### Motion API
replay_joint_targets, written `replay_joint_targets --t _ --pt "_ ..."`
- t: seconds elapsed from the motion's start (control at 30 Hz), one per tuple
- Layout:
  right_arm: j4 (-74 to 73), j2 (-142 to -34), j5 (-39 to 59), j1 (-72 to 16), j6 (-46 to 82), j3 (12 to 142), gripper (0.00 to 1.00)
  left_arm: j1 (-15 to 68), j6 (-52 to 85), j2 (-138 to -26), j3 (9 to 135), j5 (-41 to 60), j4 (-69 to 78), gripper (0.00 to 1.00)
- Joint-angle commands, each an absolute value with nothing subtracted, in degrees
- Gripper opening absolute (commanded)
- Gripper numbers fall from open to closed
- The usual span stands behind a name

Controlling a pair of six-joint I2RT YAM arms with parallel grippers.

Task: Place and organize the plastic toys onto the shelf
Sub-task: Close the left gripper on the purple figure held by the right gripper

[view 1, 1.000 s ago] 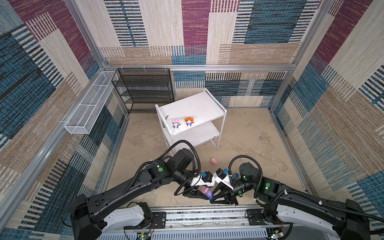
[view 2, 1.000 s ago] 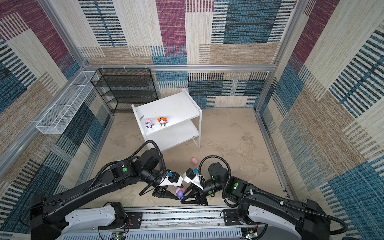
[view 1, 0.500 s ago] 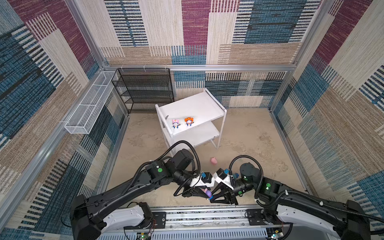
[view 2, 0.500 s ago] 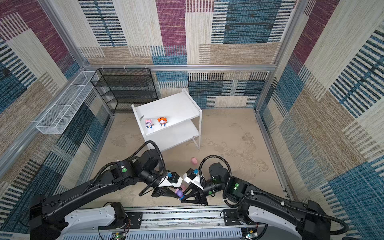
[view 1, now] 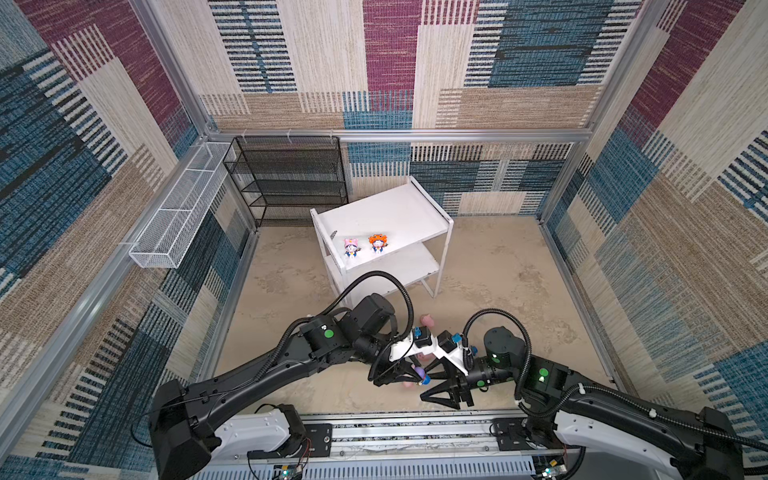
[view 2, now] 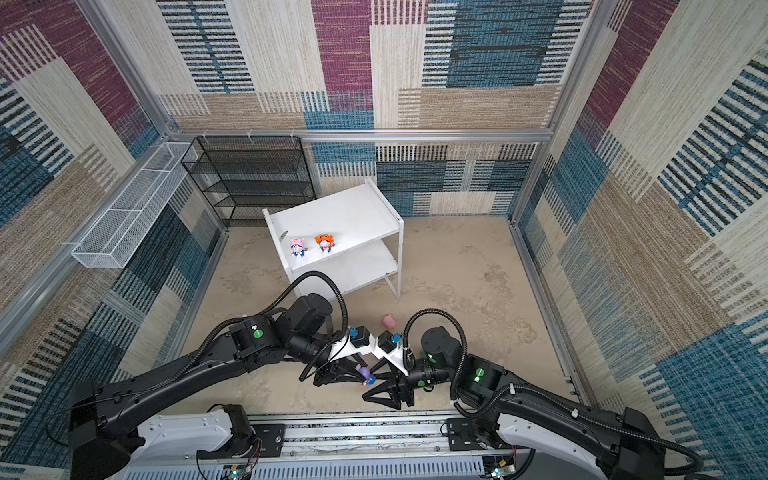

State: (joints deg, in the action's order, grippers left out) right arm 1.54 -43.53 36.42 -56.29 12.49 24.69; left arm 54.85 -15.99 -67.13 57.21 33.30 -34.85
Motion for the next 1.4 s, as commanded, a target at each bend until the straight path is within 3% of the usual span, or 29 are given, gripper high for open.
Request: replay_joint_targets --t 0.0,0.13,0.23,0.43,0.87,1.23,1.37 --pt "1.4 -42.6 27.9 -56.6 10.8 25.5 0.67 54.8 -6.8 -67.4 58.1 26.6 -36.5 0.16" --pt "1.0 -41.4 20.9 -57.5 9.5 25.5 0.70 54.8 0.1 -68.9 60.7 22.4 -39.9 0.12" --pt "0.7 -41.4 15.6 -58.0 8.3 25.9 0.72 54.8 4.5 -71.7 64.7 20.7 -45.6 0.02" --pt "3.1 -44.1 3.5 -60.1 4.9 27.8 0.72 54.9 9.5 -71.8 65.9 21.7 -48.4 0.00" --pt "-4.6 -47.1 1.8 -66.0 -2.3 27.2 0.70 54.8 16.1 -72.9 72.4 20.8 -56.0 0.00" --pt "-7.0 -51.4 1.9 -67.1 -4.6 28.8 0.49 54.8 17.3 -74.0 73.6 23.2 -56.7 0.00" --pt "-7.5 -51.6 0.6 -67.7 -4.3 28.6 0.38 54.7 17.2 -74.1 73.7 23.2 -56.9 0.00"
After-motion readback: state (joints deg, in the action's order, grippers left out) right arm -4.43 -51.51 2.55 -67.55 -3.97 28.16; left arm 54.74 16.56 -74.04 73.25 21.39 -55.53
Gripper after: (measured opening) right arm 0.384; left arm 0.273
